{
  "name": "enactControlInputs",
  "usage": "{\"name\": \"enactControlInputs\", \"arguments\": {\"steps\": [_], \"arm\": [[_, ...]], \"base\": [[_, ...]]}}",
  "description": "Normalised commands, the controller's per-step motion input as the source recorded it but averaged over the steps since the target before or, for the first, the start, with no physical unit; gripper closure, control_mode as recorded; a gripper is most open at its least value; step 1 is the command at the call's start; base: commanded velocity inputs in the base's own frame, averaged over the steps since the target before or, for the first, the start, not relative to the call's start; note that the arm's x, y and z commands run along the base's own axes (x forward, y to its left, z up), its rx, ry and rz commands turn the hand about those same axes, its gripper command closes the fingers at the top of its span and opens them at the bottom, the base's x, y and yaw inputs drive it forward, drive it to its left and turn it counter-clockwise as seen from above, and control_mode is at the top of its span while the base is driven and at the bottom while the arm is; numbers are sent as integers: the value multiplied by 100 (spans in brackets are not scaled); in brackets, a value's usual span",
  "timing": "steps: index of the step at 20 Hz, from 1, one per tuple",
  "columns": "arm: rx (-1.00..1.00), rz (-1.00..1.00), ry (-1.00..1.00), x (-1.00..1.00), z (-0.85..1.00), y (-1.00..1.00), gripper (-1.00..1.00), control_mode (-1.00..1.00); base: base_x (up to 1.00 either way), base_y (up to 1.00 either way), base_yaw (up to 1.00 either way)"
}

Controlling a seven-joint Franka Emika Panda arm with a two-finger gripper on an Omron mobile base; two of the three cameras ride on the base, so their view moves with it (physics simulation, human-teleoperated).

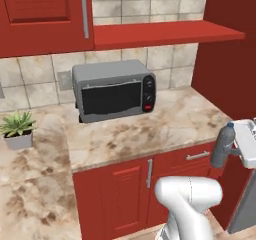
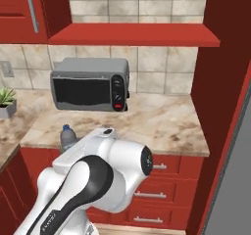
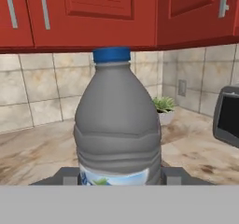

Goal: Take the bottled waters from the counter and place them in the freezer to freeze. Close the freezer door after placing the bottles.

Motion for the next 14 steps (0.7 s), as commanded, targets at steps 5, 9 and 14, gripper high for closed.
{"name": "enactControlInputs", "arguments": {"steps": [5,9,14], "arm": [[0,0,0,0,0,0,100,100],[0,0,0,0,0,0,100,100],[0,0,0,0,0,0,100,100]], "base": [[0,-54,-54],[0,-86,-62],[-3,-83,-63]]}}
